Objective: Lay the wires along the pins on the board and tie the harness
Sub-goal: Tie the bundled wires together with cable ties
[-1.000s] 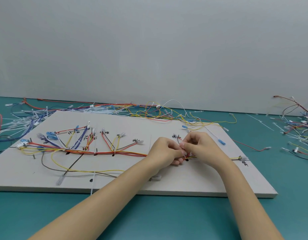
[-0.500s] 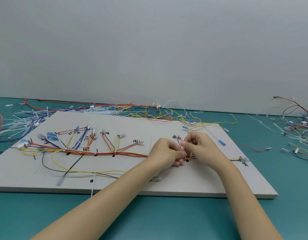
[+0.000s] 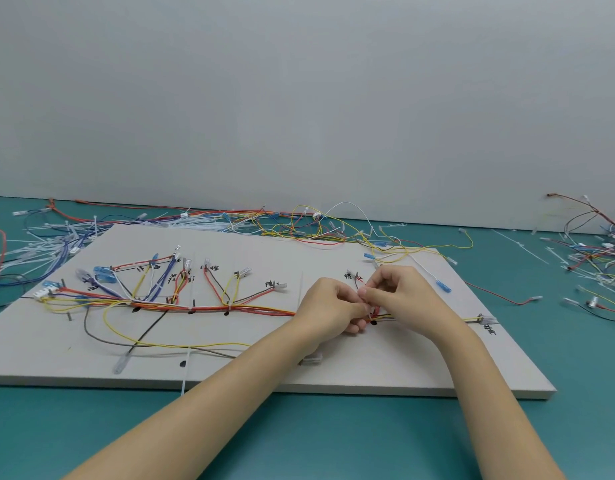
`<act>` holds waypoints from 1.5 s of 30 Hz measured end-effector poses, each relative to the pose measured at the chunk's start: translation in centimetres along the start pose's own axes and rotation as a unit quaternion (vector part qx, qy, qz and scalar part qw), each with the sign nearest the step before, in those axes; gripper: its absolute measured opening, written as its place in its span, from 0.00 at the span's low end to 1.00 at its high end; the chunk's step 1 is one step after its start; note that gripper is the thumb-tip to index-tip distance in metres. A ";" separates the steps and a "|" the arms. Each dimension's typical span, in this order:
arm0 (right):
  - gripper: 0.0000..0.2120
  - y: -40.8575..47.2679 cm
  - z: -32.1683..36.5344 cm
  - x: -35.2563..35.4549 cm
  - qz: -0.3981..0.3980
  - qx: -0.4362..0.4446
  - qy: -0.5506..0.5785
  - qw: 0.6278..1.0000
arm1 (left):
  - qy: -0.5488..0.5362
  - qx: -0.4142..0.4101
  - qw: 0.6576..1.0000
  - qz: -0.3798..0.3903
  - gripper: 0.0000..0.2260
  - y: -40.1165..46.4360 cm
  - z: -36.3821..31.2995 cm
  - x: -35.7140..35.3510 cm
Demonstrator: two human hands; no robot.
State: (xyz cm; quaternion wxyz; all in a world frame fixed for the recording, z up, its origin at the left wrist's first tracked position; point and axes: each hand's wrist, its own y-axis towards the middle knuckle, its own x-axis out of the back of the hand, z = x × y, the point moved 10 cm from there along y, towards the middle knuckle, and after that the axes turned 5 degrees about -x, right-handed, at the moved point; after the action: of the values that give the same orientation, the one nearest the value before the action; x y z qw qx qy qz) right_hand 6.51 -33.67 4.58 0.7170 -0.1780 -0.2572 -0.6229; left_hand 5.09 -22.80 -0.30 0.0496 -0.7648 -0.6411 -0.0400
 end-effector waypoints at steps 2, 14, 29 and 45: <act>0.05 0.0 0.2 0.0 -0.004 0.003 -0.006 1.000 | -0.001 -0.003 1.000 0.000 0.11 0.0 0.0 0.0; 0.08 0.1 -0.1 -0.4 -0.014 0.000 -0.014 1.000 | 0.028 -0.032 0.999 0.000 0.07 0.1 -0.4 -0.1; 0.08 0.2 -0.5 0.0 -0.034 -0.004 -0.029 0.999 | 0.074 -0.023 0.997 -0.017 0.07 0.0 -0.2 0.1; 0.04 -0.1 -0.2 0.1 0.014 -0.011 0.009 1.000 | 0.080 -0.015 0.997 -0.003 0.06 0.3 0.0 0.0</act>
State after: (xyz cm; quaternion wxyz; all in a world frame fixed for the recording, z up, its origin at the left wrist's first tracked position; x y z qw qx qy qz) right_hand 6.46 -33.90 4.48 0.7257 -0.1838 -0.2410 -0.6176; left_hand 5.35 -22.82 -0.28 0.0895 -0.7579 -0.6366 -0.1111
